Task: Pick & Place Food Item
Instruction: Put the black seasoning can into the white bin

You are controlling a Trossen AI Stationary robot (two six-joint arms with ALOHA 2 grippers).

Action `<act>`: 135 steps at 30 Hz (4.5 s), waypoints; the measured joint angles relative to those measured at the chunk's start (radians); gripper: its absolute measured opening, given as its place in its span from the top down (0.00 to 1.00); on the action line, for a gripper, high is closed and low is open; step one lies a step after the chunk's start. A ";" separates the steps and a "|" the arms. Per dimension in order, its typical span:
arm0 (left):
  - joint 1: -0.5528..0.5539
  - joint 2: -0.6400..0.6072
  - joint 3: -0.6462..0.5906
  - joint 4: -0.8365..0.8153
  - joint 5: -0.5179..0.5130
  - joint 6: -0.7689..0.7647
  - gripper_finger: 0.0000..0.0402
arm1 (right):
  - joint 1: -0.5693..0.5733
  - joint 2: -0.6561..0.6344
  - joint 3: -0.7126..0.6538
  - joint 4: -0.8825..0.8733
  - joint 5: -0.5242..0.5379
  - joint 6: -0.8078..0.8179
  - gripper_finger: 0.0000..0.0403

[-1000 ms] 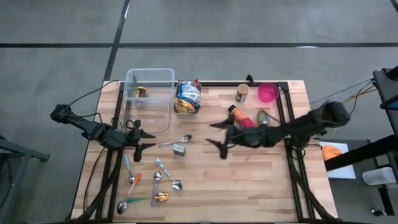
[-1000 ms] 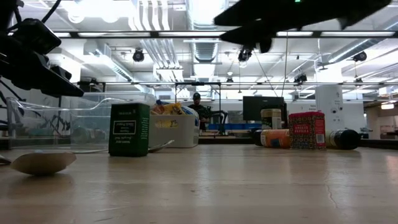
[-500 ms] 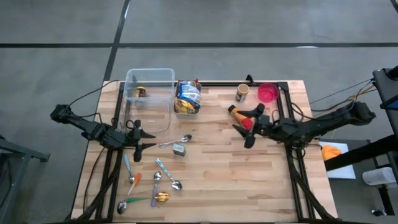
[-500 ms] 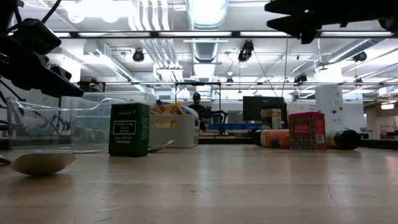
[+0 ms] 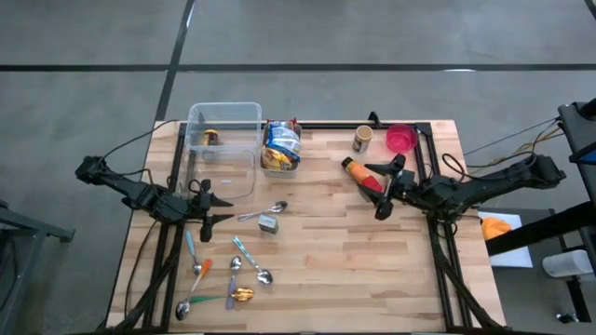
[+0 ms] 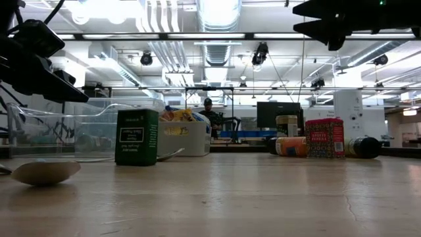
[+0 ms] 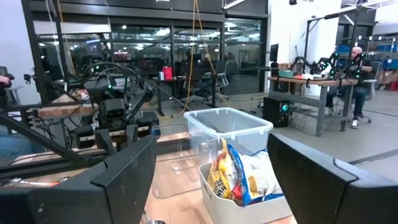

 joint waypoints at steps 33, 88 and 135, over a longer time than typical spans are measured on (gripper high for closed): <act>0.003 0.012 0.033 0.176 -0.057 -0.386 0.59 | 0.000 0.034 0.000 -0.010 -0.002 0.000 0.25; 0.233 1.119 0.599 0.104 0.273 -0.002 0.11 | 0.000 0.034 0.000 -0.015 -0.001 0.000 0.25; 0.233 1.119 0.441 0.316 0.289 -0.026 0.63 | 0.000 0.034 0.000 -0.015 -0.001 0.000 0.25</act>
